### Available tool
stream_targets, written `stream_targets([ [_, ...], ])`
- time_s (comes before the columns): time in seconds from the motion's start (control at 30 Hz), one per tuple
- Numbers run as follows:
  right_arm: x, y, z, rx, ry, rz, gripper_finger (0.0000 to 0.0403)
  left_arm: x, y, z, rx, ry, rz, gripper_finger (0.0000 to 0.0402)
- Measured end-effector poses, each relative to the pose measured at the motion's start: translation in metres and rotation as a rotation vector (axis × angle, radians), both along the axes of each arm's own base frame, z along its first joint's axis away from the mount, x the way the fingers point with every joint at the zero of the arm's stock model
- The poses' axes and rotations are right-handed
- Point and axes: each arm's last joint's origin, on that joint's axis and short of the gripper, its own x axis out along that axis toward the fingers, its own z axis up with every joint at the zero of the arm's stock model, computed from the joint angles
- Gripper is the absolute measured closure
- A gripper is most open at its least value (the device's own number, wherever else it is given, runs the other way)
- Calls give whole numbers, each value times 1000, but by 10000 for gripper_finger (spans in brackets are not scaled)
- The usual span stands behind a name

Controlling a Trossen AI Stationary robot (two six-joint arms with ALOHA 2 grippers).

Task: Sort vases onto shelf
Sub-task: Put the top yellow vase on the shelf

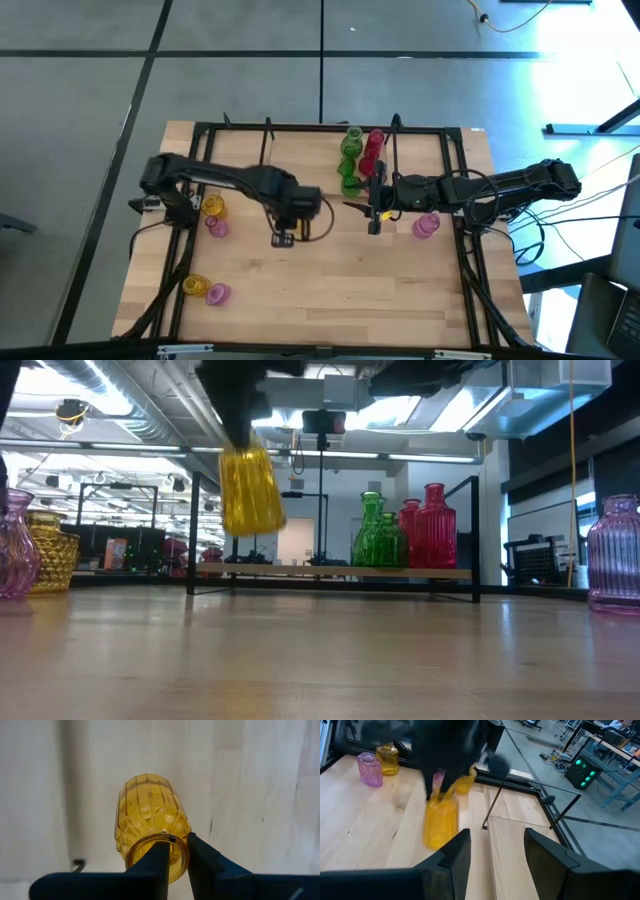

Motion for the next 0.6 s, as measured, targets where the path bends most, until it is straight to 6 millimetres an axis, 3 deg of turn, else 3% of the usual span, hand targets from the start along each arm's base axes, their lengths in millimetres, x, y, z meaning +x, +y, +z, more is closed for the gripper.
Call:
stream_targets([
  [0.3, 0, 0, 0, 0, 0, 0, 237, 29, -17, -50, -26, 93, -76, 362],
  [0.6, 0, 0, 0, 0, 0, 0, 237, 36, -24, -64, -23, 110, -87, 342],
])
